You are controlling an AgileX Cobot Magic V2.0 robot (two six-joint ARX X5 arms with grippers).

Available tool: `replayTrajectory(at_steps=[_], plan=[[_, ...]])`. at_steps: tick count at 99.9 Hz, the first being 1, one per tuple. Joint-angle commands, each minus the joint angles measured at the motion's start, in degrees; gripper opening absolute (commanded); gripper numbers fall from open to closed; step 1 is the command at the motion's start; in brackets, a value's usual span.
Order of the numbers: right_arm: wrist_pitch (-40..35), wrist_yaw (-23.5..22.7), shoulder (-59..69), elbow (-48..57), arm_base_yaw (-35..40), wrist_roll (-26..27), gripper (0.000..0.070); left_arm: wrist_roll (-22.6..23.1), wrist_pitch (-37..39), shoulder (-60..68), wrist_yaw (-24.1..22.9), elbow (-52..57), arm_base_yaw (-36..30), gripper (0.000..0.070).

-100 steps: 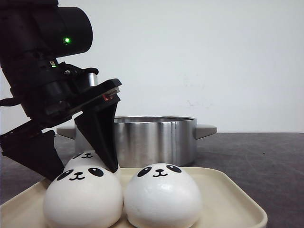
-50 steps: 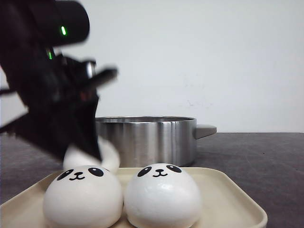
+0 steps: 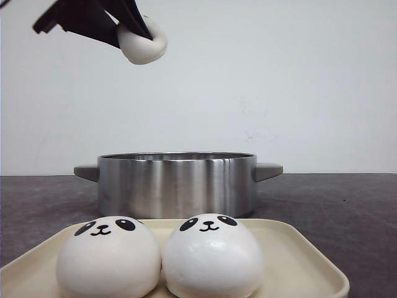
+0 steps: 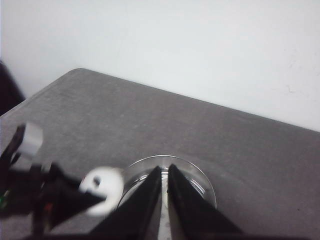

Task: Steam buns
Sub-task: 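Lift the bun with the left gripper, lower into the pot, open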

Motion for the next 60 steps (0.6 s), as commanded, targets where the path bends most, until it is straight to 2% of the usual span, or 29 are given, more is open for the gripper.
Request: replayTrajectory(at_steps=[1,35,56,60], plan=[[0.8,0.3,1.3,0.9,0.7,0.3,0.0012,2.7,-0.2,4.7,0.1,2.9,0.6,0.0009],[2.1,0.3,4.0,0.9,0.7,0.4,0.0012,2.6,0.6,24.1,-1.2,9.5,4.7,0.0009],[2.0,0.3,4.0,0.9,1.4,-0.1,0.0012,1.4,6.3,31.3,-1.2,9.5,6.3,0.0012],[2.0,0.3,4.0,0.9,1.5,-0.5,0.0012,1.4,7.0,32.2,-1.2,9.5,6.4,0.0035]])
